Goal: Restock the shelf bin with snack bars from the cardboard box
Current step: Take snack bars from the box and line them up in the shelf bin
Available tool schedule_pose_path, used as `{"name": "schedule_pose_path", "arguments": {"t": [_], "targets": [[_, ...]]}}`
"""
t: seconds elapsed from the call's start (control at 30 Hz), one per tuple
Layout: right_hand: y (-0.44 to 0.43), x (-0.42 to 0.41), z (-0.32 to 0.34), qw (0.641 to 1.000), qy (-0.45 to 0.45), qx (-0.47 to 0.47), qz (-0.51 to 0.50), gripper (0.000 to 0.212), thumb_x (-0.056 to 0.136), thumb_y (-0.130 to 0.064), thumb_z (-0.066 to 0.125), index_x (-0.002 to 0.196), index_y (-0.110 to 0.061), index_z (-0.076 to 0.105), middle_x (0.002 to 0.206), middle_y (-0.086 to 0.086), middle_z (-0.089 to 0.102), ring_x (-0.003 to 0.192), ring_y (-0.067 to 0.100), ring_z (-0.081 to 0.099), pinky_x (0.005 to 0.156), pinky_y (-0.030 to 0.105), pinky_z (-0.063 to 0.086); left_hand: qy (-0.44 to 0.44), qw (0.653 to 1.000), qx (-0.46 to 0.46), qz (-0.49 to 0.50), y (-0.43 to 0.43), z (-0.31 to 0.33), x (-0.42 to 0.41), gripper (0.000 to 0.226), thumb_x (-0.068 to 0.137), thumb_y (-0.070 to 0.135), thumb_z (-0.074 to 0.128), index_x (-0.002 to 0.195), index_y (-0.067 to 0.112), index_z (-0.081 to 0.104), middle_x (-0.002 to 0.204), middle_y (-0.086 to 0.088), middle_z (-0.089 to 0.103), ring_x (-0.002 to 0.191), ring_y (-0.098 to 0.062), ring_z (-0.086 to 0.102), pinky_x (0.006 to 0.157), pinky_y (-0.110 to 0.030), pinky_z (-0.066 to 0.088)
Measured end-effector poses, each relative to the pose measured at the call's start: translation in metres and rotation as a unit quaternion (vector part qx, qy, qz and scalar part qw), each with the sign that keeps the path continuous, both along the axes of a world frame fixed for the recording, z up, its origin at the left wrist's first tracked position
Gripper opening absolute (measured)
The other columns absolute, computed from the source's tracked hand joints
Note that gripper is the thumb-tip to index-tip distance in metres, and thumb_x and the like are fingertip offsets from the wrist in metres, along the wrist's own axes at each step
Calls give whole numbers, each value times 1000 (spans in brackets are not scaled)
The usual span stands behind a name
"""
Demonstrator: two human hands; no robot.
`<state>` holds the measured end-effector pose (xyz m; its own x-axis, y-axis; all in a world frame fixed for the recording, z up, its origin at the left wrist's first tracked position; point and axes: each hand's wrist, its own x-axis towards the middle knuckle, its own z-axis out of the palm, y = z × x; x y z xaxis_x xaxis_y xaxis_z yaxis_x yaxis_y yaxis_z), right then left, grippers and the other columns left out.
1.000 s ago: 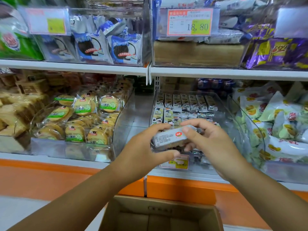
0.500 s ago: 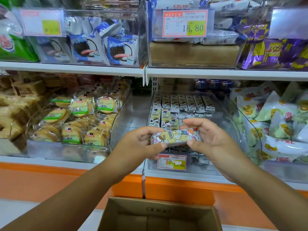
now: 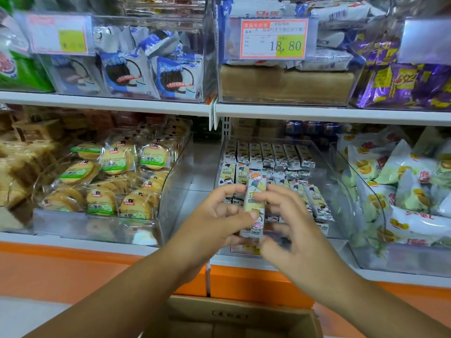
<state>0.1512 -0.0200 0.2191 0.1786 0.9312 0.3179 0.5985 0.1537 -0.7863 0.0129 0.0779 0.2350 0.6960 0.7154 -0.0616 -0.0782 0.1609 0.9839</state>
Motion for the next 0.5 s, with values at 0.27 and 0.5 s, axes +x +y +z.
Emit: {"name": "schedule_pose_path", "arguments": {"t": [0.27,0.5], "targets": [[18,29,0,989,-68,35,-124,44,85,-36,67,126,-41,53,138,-24,41,129,-4,39,109,32,37,111,925,346,114,8,-8,6,28,92,25,65,119,30,65,94,19,70,93,2,65,77,-19,55],[37,48,2,971,-189,-70,-130,46,91,-43,59,135,-41,46,126,-21,46,126,4,34,99,21,28,266,804,505,166,46,-34,-3,56,99,36,53,150,33,32,156,19,27,144,0,18,112,-15,12]]}}
